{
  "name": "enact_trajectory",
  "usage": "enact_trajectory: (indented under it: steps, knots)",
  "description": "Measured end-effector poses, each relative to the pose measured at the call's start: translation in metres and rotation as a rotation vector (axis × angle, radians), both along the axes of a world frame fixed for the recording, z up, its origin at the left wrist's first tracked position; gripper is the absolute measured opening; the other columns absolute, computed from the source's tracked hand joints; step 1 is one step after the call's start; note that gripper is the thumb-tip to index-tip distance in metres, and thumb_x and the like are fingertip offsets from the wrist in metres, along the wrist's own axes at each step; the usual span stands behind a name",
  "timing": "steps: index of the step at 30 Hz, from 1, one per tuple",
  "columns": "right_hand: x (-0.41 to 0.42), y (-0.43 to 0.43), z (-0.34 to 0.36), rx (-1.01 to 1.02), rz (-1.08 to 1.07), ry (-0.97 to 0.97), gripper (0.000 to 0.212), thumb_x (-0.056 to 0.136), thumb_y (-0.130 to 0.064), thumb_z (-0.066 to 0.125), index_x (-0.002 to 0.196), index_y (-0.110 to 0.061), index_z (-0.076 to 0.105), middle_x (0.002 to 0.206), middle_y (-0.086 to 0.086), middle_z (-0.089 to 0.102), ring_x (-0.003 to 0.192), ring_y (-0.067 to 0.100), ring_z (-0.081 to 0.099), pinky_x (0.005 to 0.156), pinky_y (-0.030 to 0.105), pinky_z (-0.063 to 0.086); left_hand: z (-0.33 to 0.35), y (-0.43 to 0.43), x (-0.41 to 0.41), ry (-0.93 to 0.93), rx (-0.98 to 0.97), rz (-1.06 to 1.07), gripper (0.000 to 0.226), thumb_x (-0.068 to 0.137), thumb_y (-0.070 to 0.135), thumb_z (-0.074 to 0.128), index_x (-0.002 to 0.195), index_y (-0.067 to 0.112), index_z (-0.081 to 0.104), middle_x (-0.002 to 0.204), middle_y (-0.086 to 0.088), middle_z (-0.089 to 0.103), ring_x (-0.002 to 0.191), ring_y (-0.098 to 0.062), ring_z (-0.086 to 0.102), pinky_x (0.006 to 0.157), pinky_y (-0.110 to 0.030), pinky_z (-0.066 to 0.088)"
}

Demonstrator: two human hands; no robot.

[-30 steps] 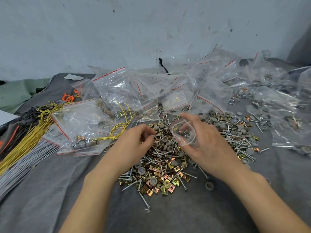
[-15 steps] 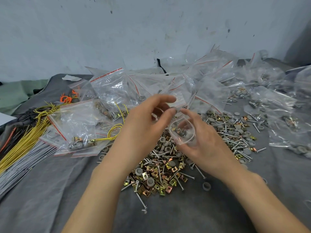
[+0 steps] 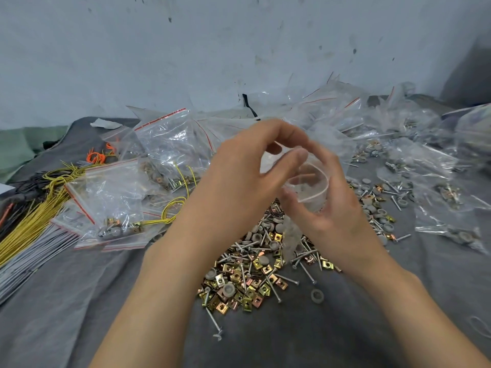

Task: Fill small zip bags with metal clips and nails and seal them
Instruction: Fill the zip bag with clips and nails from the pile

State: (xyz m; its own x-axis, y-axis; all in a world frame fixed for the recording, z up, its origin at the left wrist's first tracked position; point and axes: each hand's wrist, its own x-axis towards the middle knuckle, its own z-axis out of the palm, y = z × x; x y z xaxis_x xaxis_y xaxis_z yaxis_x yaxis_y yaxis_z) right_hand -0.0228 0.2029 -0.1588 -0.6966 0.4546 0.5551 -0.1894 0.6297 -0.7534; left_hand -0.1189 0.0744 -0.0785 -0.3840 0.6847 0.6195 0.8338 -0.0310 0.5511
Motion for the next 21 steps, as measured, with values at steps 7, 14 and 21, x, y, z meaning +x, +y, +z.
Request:
enact_trajectory:
  steps: [7,14,21]
  knots:
    - [0.001,0.003,-0.004,-0.005,-0.003,-0.006,0.065,0.089,-0.053,0.065,0.144,-0.048,0.031,0.112,-0.019,0.063,0.113,0.001,0.059,0.089,0.025,0.048,-0.009,-0.015,-0.028,-0.140,-0.024,0.115,0.014,0.098,0.035,0.057,0.110,0.032,0.064,0.094,0.020,0.066,0.088,0.008,0.061,0.074,-0.007,0.046]
    - [0.005,0.008,-0.002,0.105,-0.082,-0.084,0.068,0.083,-0.060,0.058,0.143,-0.053,0.026,0.114,-0.025,0.060,0.114,-0.006,0.056,0.087,0.018,0.047,-0.062,-0.044,-0.064,-0.137,-0.521,0.337,0.022,0.100,0.035,0.051,0.118,0.027,0.059,0.095,0.019,0.061,0.086,0.004,0.058,0.070,-0.017,0.045]
    - [-0.002,-0.002,-0.009,0.154,-0.074,-0.161,0.073,0.080,-0.057,0.060,0.143,-0.053,0.023,0.114,-0.024,0.057,0.111,0.009,0.059,0.100,0.046,0.048,-0.081,-0.058,-0.065,-0.156,-0.698,0.341,0.019,0.099,0.035,0.053,0.115,0.031,0.062,0.106,0.013,0.064,0.089,-0.005,0.061,0.080,-0.027,0.049]
